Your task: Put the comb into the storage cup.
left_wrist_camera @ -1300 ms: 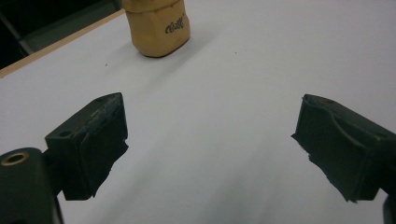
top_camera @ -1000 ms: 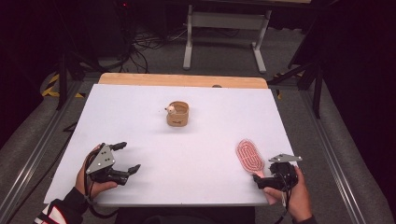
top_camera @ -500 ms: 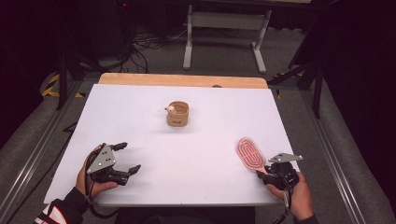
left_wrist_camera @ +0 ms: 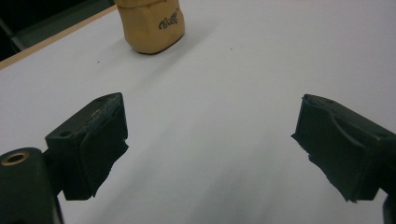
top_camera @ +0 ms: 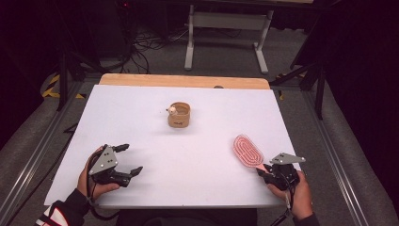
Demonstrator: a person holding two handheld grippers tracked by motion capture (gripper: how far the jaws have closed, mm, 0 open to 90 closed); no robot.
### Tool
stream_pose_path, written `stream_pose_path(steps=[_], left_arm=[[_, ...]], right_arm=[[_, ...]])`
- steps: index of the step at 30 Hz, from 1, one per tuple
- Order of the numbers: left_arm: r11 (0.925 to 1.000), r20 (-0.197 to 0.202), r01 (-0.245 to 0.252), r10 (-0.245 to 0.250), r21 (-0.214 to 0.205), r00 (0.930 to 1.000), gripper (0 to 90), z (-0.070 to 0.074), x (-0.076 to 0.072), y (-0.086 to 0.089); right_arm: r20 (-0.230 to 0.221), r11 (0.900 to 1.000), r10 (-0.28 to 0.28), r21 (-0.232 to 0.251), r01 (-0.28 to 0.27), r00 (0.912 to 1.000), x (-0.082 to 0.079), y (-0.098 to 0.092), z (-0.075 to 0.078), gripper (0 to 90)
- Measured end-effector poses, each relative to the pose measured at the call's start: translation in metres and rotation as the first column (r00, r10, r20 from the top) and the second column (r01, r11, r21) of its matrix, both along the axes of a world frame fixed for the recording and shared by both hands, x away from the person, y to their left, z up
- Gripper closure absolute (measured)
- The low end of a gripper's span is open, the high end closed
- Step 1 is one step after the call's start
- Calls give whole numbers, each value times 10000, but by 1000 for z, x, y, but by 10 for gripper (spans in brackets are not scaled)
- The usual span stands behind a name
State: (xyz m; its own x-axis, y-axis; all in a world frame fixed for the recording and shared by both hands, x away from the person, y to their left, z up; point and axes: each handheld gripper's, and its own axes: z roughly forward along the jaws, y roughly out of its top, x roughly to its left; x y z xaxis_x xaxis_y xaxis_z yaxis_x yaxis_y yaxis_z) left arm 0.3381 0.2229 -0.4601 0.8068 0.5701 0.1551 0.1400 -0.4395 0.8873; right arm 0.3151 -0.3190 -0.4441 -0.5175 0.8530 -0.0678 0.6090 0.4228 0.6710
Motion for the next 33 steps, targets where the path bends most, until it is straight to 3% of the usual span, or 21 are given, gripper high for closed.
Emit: stream_pose_path(steps=[4,5,9,16,18,28,31,33], left_arm=[[10000,5,29,-29,17,10000,104,0,0,-1],[10000,7,25,-25,36,10000,103,0,0,-1],[10000,27,18,-18,-18,10000,104,1,0,-1],[9999,114,-25,27,-138,9999,103,3,1,-1],[9999,122,-53,55,-145,9999,103,3,1,-1],[9993,219,-139,147,-335,9997,103,8,6,0],[9990,236,-144,155,-426,9996,103,10,8,0],[9986,277,-187,200,-490,9994,101,12,11,0]], right_arm=[[365,10000,-13,-8,14,9993,0,0,1,693],[739,9999,-65,80,59,9972,0,0,3,694],[1415,9996,-144,246,110,9898,-2,0,8,694],[2717,9983,-311,563,164,9619,-4,5,17,693],[3097,9976,-359,678,156,9502,-4,7,21,694],[4281,9956,-427,933,28,9027,-2,19,34,694],[4379,9957,-379,931,-34,8982,-1,22,36,693],[4655,9947,-395,1023,-94,8842,2,26,41,694]])
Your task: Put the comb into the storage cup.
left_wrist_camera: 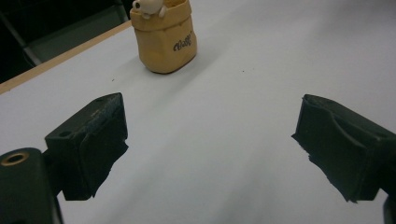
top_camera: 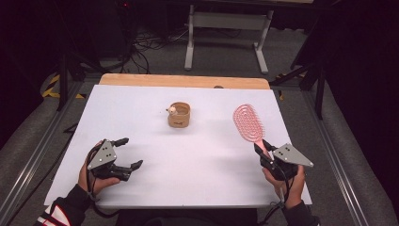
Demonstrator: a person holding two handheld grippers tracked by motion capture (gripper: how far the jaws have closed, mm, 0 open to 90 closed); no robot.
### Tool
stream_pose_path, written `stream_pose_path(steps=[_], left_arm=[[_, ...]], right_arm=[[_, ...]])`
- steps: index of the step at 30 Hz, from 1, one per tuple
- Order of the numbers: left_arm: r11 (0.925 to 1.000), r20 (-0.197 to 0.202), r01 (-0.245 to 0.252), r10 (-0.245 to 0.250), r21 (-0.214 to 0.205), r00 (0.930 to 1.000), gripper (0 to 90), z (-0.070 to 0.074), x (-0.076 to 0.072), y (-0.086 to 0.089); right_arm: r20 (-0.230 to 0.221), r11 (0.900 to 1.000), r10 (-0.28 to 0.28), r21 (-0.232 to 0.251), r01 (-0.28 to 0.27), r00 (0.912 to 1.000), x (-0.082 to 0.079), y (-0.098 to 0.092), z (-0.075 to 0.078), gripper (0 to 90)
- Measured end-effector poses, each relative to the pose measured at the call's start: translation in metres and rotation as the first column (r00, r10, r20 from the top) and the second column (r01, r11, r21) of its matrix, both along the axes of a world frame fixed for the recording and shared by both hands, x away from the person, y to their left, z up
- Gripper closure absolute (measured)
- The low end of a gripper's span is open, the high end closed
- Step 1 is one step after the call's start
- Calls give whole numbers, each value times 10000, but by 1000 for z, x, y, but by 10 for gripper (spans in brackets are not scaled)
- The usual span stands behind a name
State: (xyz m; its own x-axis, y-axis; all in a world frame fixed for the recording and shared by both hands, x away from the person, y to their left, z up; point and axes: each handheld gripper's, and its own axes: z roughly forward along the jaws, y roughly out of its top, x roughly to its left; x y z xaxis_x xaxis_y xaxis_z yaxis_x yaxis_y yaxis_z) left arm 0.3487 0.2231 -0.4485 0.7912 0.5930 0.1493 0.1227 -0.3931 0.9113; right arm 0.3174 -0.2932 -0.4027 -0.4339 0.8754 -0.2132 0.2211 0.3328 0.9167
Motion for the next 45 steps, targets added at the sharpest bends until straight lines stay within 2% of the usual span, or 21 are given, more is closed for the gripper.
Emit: stream_pose_path(steps=[4,6,13,16,17,20,24,29,33,40,45], left_arm=[[9999,69,-110,110,-9,9999,94,2,2,1],[9997,158,-237,238,-74,9996,93,4,4,1],[9988,171,-383,389,-318,9991,97,10,9,2],[9981,40,-473,475,-390,9989,112,14,13,-1],[9979,-131,-557,553,-320,9984,112,17,16,-4],[9981,-135,-524,519,-326,9986,121,18,19,-7],[9986,-165,-248,241,-464,9996,120,25,27,-20],[9988,-89,-19,14,-498,10000,115,30,31,-29],[9975,-14,183,-185,-684,9998,115,35,34,-38],[9924,-126,617,-634,-1066,9979,127,43,40,-58],[9849,-313,947,-1003,-1448,9945,138,48,47,-78]], right_arm=[[163,10000,10,93,-11,9999,3,3,3,693],[349,9998,27,178,-33,9994,6,6,5,694],[559,9991,173,368,-194,9983,14,15,7,693],[734,9987,280,393,-309,9969,17,21,7,693],[811,9983,346,447,-383,9961,19,23,8,694],[917,9979,428,439,-470,9949,23,30,8,694],[1023,9967,603,477,-655,9929,29,39,8,693],[1143,9951,807,473,-866,9902,34,51,7,694],[1257,9936,936,517,-1007,9876,35,58,7,693],[1344,9911,1156,505,-1233,9842,36,70,4,693],[1392,9881,1408,421,-1479,9802,35,82,1,694]])
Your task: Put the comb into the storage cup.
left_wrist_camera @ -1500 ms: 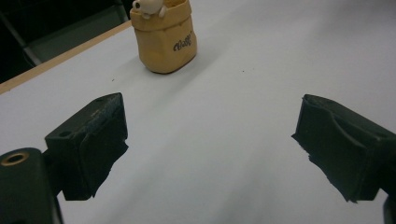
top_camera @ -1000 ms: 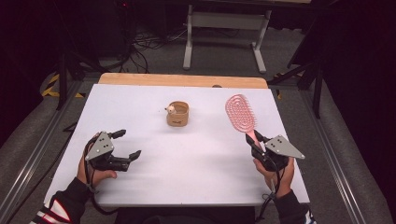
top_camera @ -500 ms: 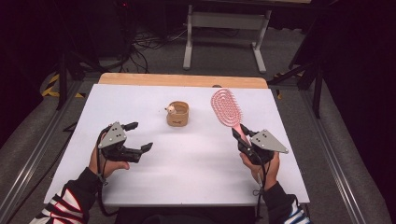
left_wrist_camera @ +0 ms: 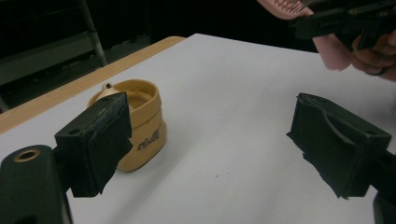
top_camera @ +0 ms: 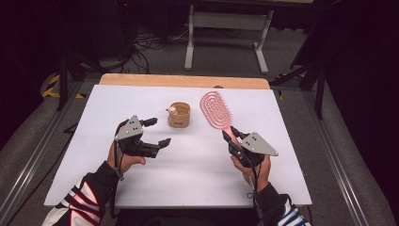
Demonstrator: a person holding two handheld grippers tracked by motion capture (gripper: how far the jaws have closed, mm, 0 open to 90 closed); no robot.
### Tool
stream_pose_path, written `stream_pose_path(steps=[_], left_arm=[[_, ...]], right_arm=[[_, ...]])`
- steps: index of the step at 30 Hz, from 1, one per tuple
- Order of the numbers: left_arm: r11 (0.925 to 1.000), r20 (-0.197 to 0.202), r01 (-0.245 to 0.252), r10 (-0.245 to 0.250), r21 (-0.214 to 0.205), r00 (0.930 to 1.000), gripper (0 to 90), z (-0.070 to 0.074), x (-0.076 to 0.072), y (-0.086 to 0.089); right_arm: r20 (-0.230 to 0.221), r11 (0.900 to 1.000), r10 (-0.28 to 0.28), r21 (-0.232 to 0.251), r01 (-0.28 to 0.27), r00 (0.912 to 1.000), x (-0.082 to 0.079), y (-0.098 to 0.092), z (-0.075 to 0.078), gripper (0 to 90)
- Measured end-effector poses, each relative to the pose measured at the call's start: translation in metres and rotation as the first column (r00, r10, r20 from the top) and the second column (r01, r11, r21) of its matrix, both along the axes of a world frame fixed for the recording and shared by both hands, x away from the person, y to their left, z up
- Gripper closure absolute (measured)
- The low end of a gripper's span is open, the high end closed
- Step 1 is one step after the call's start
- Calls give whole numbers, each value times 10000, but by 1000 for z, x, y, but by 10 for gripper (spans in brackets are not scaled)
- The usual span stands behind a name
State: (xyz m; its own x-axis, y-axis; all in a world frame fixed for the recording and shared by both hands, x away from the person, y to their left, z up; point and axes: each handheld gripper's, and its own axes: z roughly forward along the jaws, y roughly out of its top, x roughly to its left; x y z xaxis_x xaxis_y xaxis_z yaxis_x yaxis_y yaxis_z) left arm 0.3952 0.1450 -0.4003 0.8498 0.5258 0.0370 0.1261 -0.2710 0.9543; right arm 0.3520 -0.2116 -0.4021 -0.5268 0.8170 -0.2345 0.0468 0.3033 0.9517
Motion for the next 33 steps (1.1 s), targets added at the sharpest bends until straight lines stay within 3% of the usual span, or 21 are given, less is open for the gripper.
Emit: stream_pose_path(steps=[9,25,29,30,33], left_arm=[[9973,-265,511,-525,-526,9983,159,6,4,-28],[9937,-651,851,-899,-730,9938,200,3,8,-55],[9904,-849,903,-994,-1051,9914,213,5,9,-59],[9864,-930,945,-1076,-1346,9898,214,5,10,-60],[9824,-1042,924,-1102,-1625,9884,247,7,11,-61]], right_arm=[[49,9988,417,-270,-415,9991,-4,19,-7,693],[179,9931,918,-753,-902,9956,-13,42,-15,693],[256,9915,989,-874,-963,9948,-14,47,-16,693],[281,9912,983,-915,-953,9948,-15,48,-16,693],[310,9901,1025,-991,-990,9943,-15,51,-18,693]])
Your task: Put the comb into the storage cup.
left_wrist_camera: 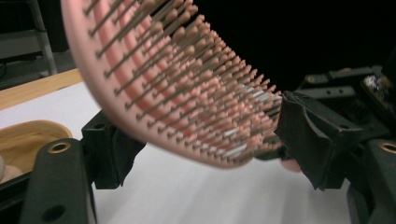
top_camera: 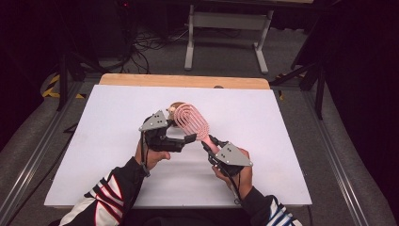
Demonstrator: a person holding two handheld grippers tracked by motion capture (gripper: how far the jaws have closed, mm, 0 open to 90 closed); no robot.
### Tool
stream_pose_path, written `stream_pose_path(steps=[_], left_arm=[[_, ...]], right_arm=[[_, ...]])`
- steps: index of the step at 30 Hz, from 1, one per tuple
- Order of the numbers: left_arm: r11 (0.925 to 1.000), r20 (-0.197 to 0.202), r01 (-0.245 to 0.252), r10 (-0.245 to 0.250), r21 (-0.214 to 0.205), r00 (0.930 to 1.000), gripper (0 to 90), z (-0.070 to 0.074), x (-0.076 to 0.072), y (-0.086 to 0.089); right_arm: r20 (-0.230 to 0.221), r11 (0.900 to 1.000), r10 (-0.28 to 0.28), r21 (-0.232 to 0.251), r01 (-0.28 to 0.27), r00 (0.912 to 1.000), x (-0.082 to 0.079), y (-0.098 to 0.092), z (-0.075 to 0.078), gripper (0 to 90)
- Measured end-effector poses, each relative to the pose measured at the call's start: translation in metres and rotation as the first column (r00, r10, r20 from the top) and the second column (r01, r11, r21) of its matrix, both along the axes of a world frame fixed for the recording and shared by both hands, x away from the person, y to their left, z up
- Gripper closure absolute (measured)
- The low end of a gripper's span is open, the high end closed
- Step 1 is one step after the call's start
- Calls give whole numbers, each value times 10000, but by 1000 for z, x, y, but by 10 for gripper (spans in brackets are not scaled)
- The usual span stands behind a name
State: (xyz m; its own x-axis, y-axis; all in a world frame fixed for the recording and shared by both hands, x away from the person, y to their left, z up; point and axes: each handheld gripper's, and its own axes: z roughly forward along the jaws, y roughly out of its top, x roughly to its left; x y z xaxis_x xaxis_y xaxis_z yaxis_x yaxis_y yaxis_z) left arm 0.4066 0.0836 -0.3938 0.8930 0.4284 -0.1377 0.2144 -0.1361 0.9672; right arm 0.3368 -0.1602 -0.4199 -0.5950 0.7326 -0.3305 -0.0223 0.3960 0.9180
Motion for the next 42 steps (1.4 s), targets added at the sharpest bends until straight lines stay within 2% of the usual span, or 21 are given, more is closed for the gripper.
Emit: stream_pose_path(steps=[7,10,11,15,18,19,24,27,30,32,36,42], left_arm=[[9980,-338,54,-76,-637,9994,298,0,1,0],[9970,-434,-65,31,-777,9991,358,0,2,1],[9948,-564,-50,-7,-1015,9984,367,0,2,2],[9941,-584,-178,116,-1068,9982,416,1,1,2],[9923,-607,-83,8,-1235,9982,475,0,1,3],[9897,-617,108,-198,-1430,9979,498,0,1,4],[9835,-397,610,-687,-1702,9968,582,3,-3,6],[9827,-230,785,-835,-1677,9962,615,6,-6,6],[9820,121,961,-954,-1624,9954,627,10,-11,4],[9840,295,967,-933,-1494,9952,632,11,-13,3],[9841,429,967,-913,-1491,9949,634,13,-15,4],[9868,631,623,-534,-1493,9966,636,18,-14,14]], right_arm=[[99,9999,-36,-121,37,9999,-1,6,-3,694],[128,9998,-100,-155,102,9999,-1,6,-3,694],[186,9997,-141,-203,145,9997,-1,7,-4,694],[335,9990,-260,-347,272,9991,-2,9,-6,694],[465,9983,-351,-459,373,9983,-2,10,-7,694],[468,9981,-361,-476,384,9983,-3,10,-7,694],[470,9979,-336,-533,361,9983,-3,11,-8,694],[408,9984,-283,-482,303,9988,-3,11,-8,693],[388,9986,-252,-464,270,9989,-3,11,-8,692],[325,9990,-203,-402,216,9993,-3,11,-8,692],[256,9996,-183,-224,189,9995,-4,11,-8,686],[-26,9999,3,117,-2,10000,-4,9,-7,654]])
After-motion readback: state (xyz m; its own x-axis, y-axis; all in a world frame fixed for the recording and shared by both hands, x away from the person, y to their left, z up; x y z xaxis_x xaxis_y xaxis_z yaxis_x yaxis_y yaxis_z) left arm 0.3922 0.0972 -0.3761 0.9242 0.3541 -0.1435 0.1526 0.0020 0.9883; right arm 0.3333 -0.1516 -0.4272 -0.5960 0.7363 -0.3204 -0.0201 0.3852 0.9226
